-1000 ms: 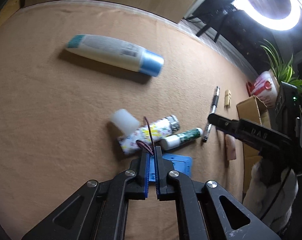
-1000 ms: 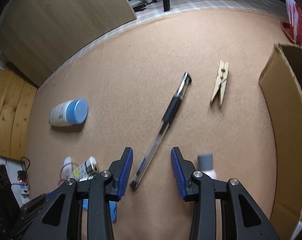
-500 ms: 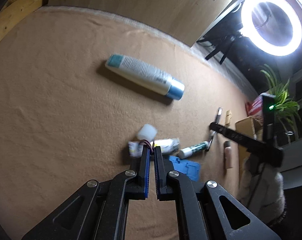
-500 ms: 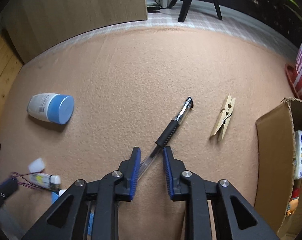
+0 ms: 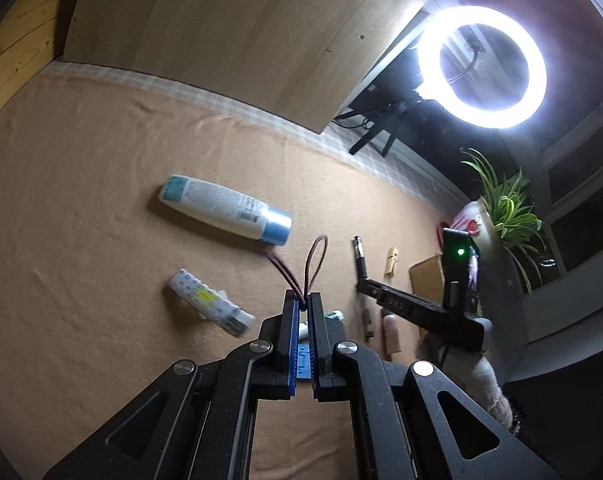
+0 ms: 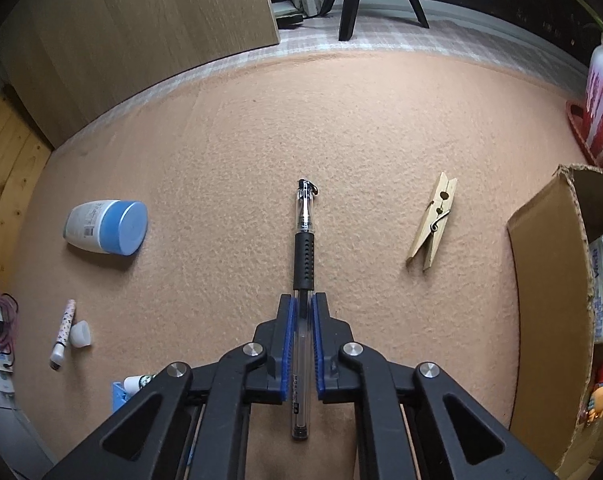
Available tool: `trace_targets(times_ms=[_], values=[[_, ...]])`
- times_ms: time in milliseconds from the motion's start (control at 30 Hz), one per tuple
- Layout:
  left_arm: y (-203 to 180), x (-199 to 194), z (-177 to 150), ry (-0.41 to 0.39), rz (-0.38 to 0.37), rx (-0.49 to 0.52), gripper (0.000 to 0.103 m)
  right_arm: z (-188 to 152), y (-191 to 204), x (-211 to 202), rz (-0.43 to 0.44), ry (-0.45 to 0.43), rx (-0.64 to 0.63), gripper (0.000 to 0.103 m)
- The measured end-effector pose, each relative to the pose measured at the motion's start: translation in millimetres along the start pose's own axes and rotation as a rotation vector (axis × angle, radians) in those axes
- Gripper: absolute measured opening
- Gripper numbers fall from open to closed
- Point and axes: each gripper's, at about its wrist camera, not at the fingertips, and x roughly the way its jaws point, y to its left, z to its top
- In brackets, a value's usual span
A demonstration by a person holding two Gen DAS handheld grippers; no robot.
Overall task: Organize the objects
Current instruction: 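Grasp the red cable with the left gripper while the right grasps the black pen, then carry the pen into the box and open the right gripper while the left carries the cable over it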
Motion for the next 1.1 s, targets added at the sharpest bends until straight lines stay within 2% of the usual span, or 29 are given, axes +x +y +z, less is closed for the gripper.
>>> trace_targets(times_ms=[300,700,900,1100], values=[[-11.4,10.0,-0.2,0.009,0.004,0.036,0.004,-9.1,-9.7,-20.1,0.054,-0.017,0.02,0.008],[-25.8,22.1,-2.8,0.035,-0.008,0.076,0.004,-39.0,-27.6,-86.9,0.138,-0.102,0.02,0.008],[-52.9,37.9,-10.2,0.073,-0.046,0.127,0.004,-57.1,-56.5,-116.5,0.128,-0.128,0.043,0.008],[-98.0,64.8,-25.2,0.138,-0.098,0.217,0.004,-73.3,-87.4,-143.3,0.059,-0.164,0.057,0.008]])
